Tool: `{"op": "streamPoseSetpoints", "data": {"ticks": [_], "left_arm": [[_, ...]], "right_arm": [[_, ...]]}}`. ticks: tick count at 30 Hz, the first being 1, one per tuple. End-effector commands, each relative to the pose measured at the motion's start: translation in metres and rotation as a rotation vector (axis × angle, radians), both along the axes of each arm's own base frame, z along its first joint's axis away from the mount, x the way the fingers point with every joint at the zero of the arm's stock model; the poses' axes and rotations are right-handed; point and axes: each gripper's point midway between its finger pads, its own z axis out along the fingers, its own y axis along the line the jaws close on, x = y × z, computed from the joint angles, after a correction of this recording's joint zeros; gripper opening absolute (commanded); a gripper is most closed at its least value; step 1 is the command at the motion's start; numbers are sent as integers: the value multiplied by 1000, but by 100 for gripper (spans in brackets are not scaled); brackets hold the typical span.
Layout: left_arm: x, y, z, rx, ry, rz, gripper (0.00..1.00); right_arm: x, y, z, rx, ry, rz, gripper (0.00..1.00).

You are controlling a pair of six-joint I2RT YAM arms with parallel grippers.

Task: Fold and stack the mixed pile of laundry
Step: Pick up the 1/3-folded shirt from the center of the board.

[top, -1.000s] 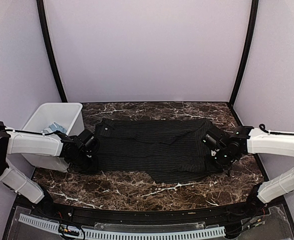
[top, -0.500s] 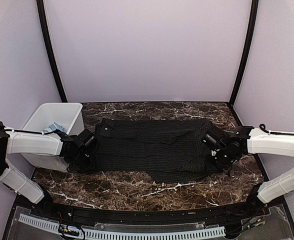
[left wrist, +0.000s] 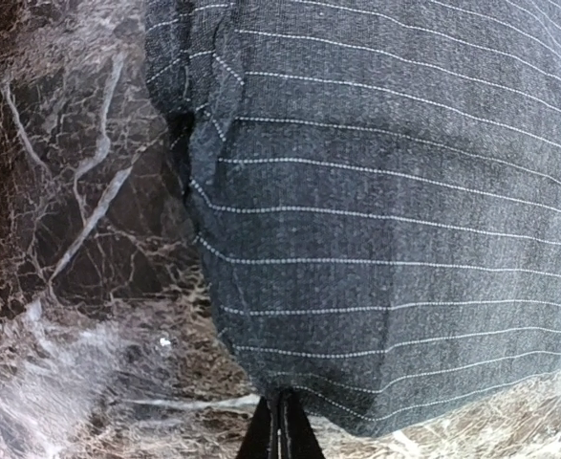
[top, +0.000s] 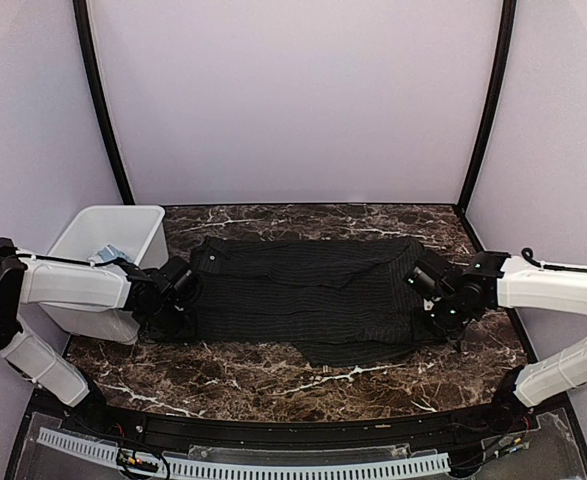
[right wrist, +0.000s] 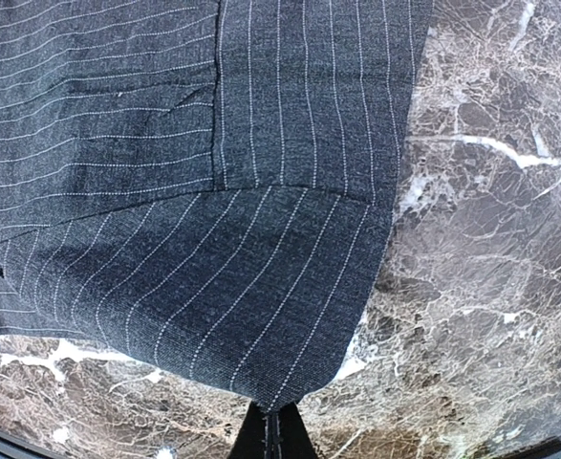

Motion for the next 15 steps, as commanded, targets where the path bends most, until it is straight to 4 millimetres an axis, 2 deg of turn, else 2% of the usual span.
{"op": "streamPoseSetpoints", "data": {"ticks": [1,7,12,15], "left_arm": [[0,-5,12,-15,0,-16,0],[-8,1,36,-23,-11,-17,0],[4,2,55,-2,-59,-32,0],[12,2,62,17,-69,-31,0]], "right_arm": [[4,-4,14,7,-37,-25,0],[1,-8,32,57,-81,-59,0],[16,-7,44,41,-129,-58,0],[23,-10,45,-3,-128,-56,0]]}}
